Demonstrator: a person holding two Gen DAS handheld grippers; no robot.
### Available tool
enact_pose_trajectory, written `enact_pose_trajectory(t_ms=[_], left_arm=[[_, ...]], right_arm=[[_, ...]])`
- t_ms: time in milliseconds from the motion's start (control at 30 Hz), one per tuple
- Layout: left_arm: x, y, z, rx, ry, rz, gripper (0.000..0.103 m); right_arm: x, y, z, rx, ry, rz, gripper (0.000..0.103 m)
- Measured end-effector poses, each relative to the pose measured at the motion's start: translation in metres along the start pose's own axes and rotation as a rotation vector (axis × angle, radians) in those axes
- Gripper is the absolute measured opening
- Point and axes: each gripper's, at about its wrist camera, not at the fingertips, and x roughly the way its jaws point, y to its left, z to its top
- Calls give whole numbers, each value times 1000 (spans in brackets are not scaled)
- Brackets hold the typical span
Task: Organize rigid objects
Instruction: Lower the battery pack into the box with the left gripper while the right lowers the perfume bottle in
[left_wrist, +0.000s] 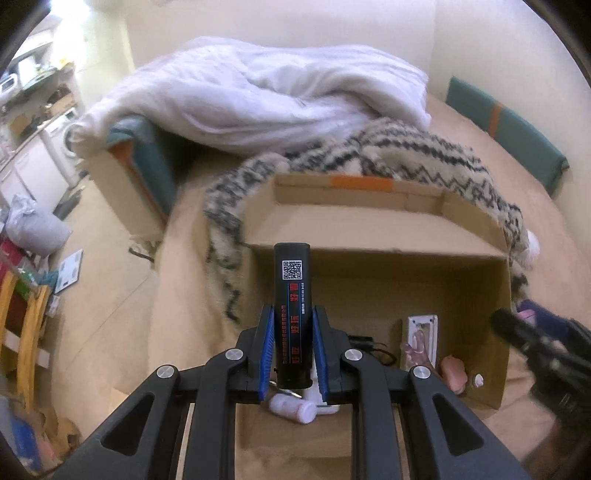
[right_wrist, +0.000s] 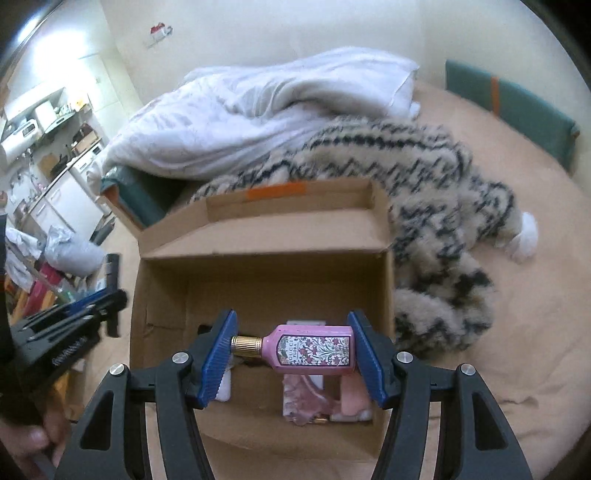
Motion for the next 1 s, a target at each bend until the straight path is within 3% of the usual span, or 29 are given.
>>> enact_pose_trajectory(t_ms=[200,433,700,933,1000], left_arm=[[36,-19,-12,44,44,-18,18],[58,-23,-26,67,125,-9,18],[68,-26,-35,87,178,-6,18],[66,-27,-37,101,176,-1,18],[65,-27,-37,102,178,-3,18]], right_arm=[[35,6,-15,-19,123,-2,65],[54,12,-25,-47,194,-12,65],[63,3,-27,13,234,-14,65],[62,3,-27,21,227,-3,65],[59,4,-25,23,212,2,72]])
